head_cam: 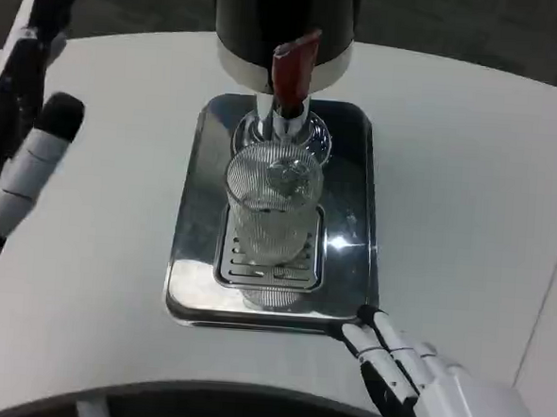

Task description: Grasp the cup under the faucet to collect the drink, then remove the cup.

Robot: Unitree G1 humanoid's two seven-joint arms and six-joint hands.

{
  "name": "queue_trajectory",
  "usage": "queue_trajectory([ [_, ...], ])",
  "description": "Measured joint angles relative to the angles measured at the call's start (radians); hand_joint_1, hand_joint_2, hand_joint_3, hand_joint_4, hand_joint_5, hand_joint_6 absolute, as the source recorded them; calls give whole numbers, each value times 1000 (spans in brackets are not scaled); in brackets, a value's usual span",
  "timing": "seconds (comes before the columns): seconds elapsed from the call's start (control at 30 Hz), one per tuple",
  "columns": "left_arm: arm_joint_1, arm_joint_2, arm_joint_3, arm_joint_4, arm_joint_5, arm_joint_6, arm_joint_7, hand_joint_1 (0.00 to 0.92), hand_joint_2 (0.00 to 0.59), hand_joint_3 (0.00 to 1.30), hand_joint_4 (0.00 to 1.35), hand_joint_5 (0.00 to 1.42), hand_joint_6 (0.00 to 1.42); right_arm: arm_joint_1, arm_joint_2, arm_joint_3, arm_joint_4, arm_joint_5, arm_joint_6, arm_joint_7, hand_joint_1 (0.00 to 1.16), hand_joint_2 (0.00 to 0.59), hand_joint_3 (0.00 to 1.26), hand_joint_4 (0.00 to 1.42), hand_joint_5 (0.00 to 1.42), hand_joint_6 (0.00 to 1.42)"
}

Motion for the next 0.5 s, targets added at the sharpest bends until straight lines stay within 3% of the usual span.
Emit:
queue_trajectory([
  [0.23, -34, 80, 100, -140, -180, 114, -228, 0, 204, 0, 0, 0, 0, -16, 0, 0, 7, -4, 0, 3, 471, 538, 165, 64, 147, 224],
  [0.37, -88, 107, 142, -202, -244, 188, -306, 0, 195, 0, 0, 0, 0, -13, 1, 1, 7, -15, 1, 3, 471, 538, 165, 64, 147, 227],
  [0.5, -133, 110, 141, -211, -278, 260, -384, 0, 176, 0, 0, 0, 0, -12, 2, 1, 6, -19, 1, 3, 471, 538, 165, 64, 147, 228],
])
